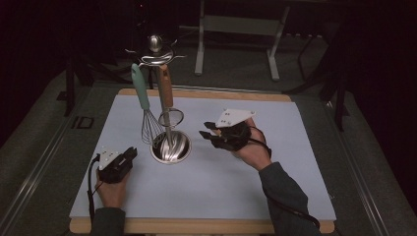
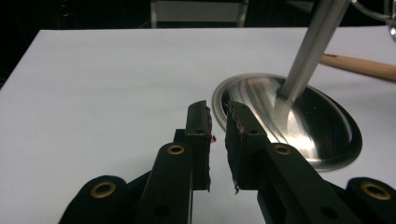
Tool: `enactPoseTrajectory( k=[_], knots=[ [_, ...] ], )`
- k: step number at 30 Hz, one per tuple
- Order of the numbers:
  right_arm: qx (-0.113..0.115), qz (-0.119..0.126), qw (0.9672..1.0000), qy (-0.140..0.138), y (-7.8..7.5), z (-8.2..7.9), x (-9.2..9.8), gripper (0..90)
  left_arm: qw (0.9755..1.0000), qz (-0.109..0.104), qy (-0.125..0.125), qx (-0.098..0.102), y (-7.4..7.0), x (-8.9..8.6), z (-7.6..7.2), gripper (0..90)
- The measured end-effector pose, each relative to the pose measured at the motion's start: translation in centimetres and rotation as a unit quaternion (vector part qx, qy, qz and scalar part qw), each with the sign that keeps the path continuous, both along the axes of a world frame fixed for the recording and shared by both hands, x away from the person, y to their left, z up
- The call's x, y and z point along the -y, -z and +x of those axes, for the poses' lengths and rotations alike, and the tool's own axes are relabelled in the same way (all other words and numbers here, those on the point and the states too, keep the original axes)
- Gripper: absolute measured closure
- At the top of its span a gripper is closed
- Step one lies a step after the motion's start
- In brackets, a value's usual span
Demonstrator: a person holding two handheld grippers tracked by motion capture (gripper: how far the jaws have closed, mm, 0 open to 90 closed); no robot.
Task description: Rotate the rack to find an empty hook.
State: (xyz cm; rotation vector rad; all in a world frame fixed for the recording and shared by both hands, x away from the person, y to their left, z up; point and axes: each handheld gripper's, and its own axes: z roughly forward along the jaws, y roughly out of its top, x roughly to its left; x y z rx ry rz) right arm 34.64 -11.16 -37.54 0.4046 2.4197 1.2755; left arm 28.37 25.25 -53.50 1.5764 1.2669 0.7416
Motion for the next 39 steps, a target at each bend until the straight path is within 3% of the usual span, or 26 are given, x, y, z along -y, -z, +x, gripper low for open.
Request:
enactPoseTrajectory(
  k=[4, 10, 17, 20, 26, 29, 32, 39],
  knots=[
    [-0.015, -0.011, 0.9998, 0.012, 1.3, 0.2, 0.7, 65.6, 0.9999, 0.003, 0.012, 0.006, -0.5, 0.3, -0.1, 77.5],
    [-0.029, -0.020, 0.9989, 0.031, 3.1, 0.5, 2.1, 64.9, 0.9996, 0.010, 0.009, 0.026, -1.8, 0.7, -0.4, 74.1],
    [-0.041, -0.034, 0.9970, 0.056, 6.1, -0.3, 4.0, 64.3, 0.9984, -0.014, -0.012, 0.053, -3.7, 0.2, -1.0, 70.1],
    [-0.038, -0.049, 0.9956, 0.070, 7.2, -0.7, 4.6, 64.3, 0.9974, -0.026, -0.004, 0.067, -4.7, 0.0, -1.2, 72.2],
    [-0.034, -0.039, 0.9953, 0.082, 8.4, -2.0, 5.7, 62.9, 0.9925, -0.062, 0.018, 0.103, -7.2, -0.3, -1.7, 78.8],
    [-0.048, -0.026, 0.9944, 0.091, 9.2, -2.3, 6.5, 62.6, 0.9891, -0.079, 0.028, 0.121, -8.6, -0.2, -1.8, 85.1],
    [-0.055, -0.039, 0.9923, 0.104, 9.9, -2.2, 7.1, 62.0, 0.9851, -0.094, 0.036, 0.140, -9.9, -0.1, -2.0, 89.8],
    [-0.064, -0.018, 0.9914, 0.113, 9.7, -2.2, 8.3, 61.9, 0.9785, -0.107, 0.052, 0.168, -12.3, 0.3, -1.9, 90.0]
  ],
)
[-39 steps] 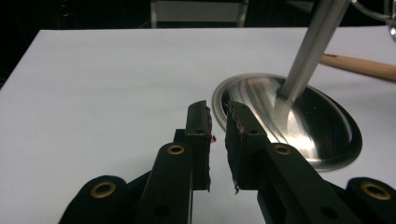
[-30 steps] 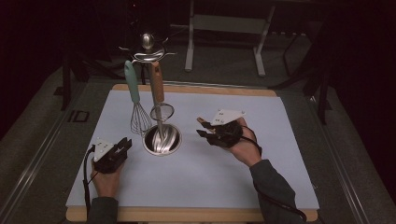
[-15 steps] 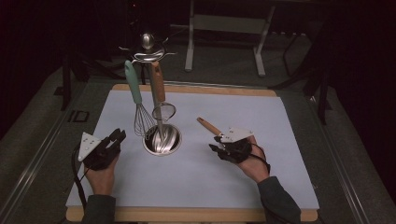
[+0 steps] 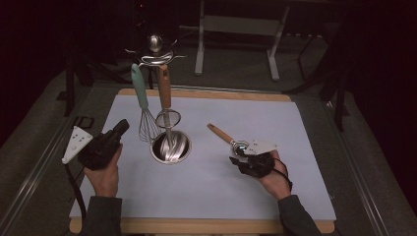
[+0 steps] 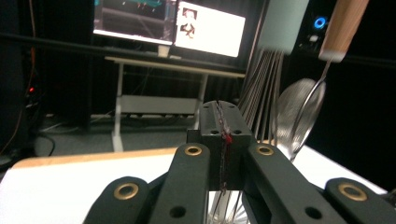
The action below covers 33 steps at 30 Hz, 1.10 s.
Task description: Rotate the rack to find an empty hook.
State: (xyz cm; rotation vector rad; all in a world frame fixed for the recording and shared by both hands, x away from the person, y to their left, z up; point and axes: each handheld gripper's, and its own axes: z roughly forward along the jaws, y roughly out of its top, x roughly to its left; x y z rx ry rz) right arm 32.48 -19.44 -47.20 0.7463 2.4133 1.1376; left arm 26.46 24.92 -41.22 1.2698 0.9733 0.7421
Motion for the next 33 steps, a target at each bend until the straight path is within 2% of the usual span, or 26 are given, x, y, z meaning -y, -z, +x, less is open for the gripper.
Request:
enactPoseTrajectory(
  k=[7, 9, 13, 18, 25, 33],
  knots=[
    [-0.006, 0.008, 0.9999, -0.004, 0.3, 0.1, 0.0, 61.8, 0.9991, -0.025, -0.001, 0.033, -2.2, 0.0, 0.1, 90.0],
    [-0.005, 0.007, 0.9999, -0.005, 0.3, 0.1, 0.1, 61.9, 0.9990, -0.018, -0.005, 0.042, -2.9, 0.2, 0.1, 90.0],
    [-0.004, 0.011, 0.9999, -0.001, 0.2, 0.2, 0.4, 62.1, 0.9982, -0.017, -0.002, 0.058, -4.4, 0.6, 0.2, 90.0],
    [0.001, 0.016, 0.9999, 0.001, -0.1, 0.2, 0.7, 62.1, 0.9963, -0.020, 0.008, 0.084, -6.5, 1.2, 0.2, 90.0],
    [-0.004, 0.021, 0.9998, 0.001, 0.0, 0.3, 1.0, 62.1, 0.9930, -0.012, 0.026, 0.115, -9.4, 2.4, 0.4, 90.0],
    [-0.005, 0.022, 0.9997, 0.004, -0.1, 0.2, 1.4, 62.1, 0.9905, 0.008, 0.030, 0.134, -11.6, 3.7, 0.6, 89.8]
  ],
)
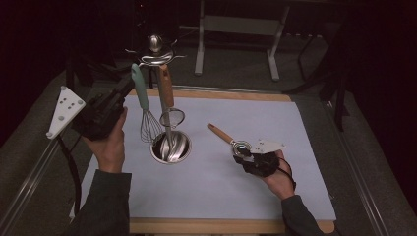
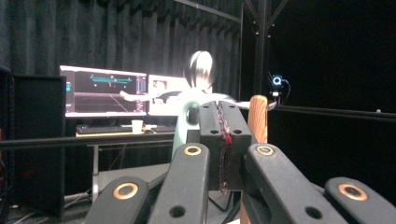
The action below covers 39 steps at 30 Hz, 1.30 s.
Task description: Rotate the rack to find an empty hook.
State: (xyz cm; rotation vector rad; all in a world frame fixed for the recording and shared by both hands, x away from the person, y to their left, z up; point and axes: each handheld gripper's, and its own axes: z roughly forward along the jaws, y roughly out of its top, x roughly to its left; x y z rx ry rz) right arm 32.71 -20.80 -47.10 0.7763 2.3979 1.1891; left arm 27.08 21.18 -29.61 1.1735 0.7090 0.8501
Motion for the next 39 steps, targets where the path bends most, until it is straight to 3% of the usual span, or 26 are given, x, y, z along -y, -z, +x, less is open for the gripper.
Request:
enactPoseTrajectory(
  k=[12, 20, 23, 39],
  knots=[
    [-0.004, 0.008, 0.9999, 0.005, 0.1, 0.1, 0.3, 62.1, 0.9999, 0.006, 0.005, -0.007, -0.9, 0.4, 1.3, 89.6],
    [-0.004, 0.007, 1.0000, 0.004, 0.2, 0.1, 0.4, 62.1, 0.9999, 0.008, -0.004, -0.009, -0.9, 0.2, 1.6, 89.7],
    [-0.004, 0.008, 1.0000, 0.005, 0.2, 0.1, 0.4, 62.1, 0.9997, 0.019, -0.012, -0.007, -1.0, 0.3, 1.6, 89.7],
    [-0.005, 0.008, 0.9999, 0.006, 0.2, 0.1, 0.5, 62.1, 0.9994, 0.012, -0.030, -0.016, -1.0, -0.6, 2.5, 89.9]
  ],
)
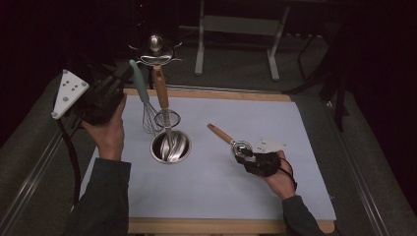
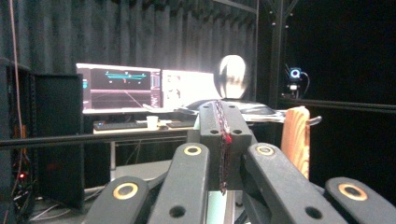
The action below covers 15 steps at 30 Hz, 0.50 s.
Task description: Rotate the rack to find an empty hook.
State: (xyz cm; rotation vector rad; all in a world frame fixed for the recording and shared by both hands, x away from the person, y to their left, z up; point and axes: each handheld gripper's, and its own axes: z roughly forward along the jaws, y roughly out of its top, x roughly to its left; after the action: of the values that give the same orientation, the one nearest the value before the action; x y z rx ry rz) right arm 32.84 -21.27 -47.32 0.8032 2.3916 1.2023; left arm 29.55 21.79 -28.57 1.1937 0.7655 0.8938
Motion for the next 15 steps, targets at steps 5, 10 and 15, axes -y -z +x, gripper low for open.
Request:
enactPoseTrajectory(
  k=[5, 10, 15],
  knots=[
    [0.000, 0.000, 1.0000, 0.004, -0.1, 0.0, 0.2, 62.1, 1.0000, 0.000, -0.004, -0.006, -0.2, -0.3, 0.4, 89.9],
    [0.002, 0.001, 1.0000, 0.005, -0.1, 0.1, 0.4, 62.1, 0.9998, 0.003, -0.013, -0.014, -0.4, -0.6, 0.9, 89.8],
    [0.004, 0.000, 1.0000, 0.007, -0.1, 0.1, 0.5, 62.1, 0.9996, 0.002, -0.019, -0.021, -0.5, -0.8, 1.3, 89.8]
  ],
)
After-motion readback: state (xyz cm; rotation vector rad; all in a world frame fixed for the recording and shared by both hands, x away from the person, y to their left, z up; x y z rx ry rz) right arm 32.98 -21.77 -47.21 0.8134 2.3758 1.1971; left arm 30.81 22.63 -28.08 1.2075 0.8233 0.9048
